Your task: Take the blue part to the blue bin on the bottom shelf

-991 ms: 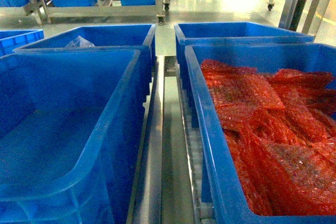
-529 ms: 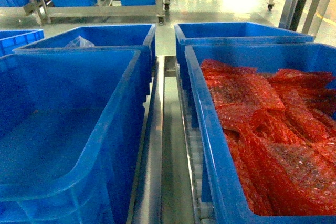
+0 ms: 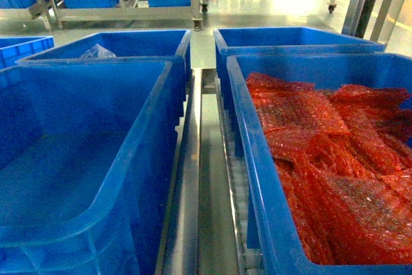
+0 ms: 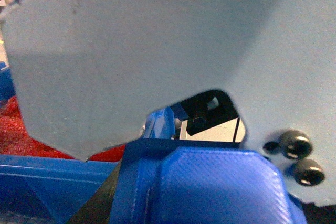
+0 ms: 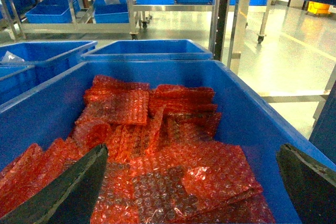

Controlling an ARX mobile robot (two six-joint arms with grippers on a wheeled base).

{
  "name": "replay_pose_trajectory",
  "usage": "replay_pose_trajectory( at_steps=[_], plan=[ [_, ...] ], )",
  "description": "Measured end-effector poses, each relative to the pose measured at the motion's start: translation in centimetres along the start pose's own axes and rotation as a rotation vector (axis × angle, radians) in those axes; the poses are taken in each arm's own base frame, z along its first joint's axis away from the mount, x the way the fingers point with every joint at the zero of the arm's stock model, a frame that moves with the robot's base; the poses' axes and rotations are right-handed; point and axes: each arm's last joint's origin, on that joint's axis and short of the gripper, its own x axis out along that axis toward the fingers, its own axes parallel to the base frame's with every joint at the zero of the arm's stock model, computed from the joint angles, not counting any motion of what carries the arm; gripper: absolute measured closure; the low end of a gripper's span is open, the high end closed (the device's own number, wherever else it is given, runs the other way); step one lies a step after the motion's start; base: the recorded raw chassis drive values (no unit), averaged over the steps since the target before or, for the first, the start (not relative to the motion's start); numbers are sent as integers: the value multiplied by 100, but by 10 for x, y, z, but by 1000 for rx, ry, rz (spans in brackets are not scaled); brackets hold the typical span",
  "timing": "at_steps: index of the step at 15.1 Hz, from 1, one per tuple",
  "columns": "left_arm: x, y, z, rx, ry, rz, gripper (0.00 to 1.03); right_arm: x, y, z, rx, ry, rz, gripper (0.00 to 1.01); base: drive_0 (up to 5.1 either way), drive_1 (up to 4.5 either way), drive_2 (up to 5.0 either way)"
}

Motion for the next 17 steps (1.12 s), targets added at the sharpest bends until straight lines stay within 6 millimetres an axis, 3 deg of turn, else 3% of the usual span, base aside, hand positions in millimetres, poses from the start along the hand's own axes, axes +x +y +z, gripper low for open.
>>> replay_pose_trajectory(
  at_steps=[16, 17],
  plan=[
    [0, 0, 0, -6, 0, 0, 60, 0, 0, 0, 0, 0, 0, 3, 0, 0, 0],
    [2, -1, 0, -16, 9, 58, 60, 0, 0, 0, 0, 0, 0, 3, 0, 0, 0]
  ],
)
